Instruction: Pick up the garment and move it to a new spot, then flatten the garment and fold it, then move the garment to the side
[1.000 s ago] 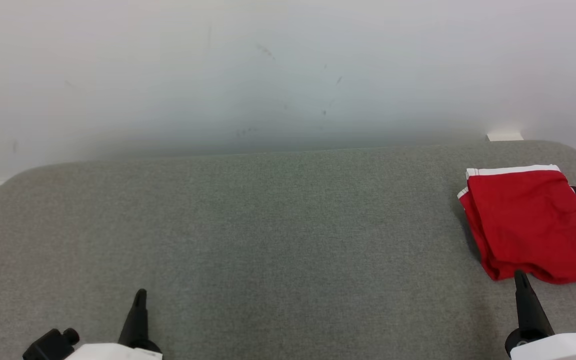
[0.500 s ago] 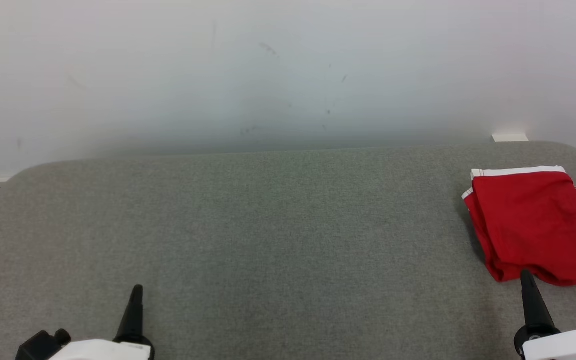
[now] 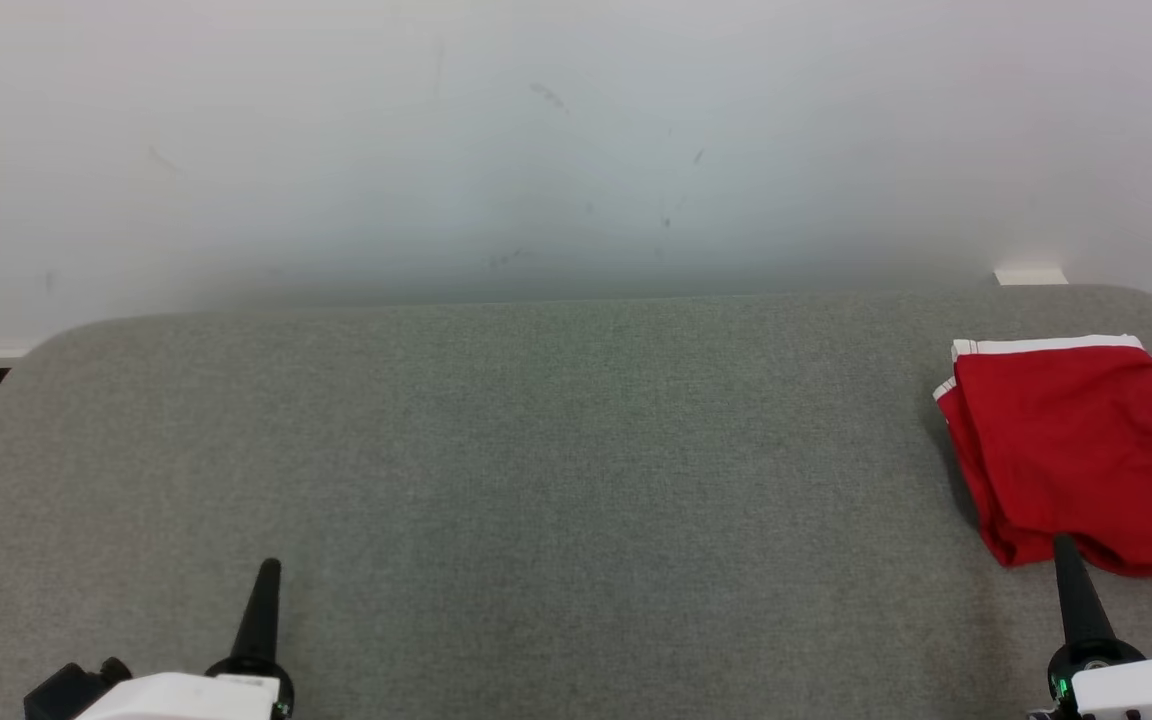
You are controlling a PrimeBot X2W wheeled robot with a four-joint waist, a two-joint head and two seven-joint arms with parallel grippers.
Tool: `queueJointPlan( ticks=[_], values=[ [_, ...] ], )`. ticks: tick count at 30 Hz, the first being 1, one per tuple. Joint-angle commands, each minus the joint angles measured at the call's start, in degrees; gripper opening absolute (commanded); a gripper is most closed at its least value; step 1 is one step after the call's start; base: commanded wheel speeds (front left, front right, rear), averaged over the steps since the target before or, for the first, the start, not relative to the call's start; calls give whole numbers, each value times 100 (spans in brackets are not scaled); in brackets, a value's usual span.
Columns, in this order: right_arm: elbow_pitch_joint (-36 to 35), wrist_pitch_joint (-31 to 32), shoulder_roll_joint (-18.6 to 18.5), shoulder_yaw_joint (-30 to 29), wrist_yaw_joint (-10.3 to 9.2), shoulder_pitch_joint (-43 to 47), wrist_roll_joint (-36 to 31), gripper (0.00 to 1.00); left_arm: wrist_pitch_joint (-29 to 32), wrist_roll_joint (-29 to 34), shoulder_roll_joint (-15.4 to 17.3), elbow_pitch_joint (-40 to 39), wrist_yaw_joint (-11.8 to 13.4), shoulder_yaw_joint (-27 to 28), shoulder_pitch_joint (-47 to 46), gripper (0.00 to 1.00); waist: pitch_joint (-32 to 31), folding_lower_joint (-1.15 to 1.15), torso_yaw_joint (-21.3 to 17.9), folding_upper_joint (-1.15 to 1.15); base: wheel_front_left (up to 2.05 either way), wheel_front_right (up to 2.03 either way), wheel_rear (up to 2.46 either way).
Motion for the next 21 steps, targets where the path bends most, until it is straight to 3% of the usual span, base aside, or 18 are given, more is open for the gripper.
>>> queueJointPlan(
  ticks=[1, 21],
  values=[
    [-54, 35, 2, -51, 2, -110, 121, 0, 41, -132, 40, -70, -17, 41, -79, 0, 1, 0, 4, 0, 0, 0, 0],
    [-64, 294, 65, -263, 2, -129, 963, 0, 312, -1153, 48, -130, -71, 151, -114, 0, 19, 0, 92, 0, 0, 0, 0]
  ],
)
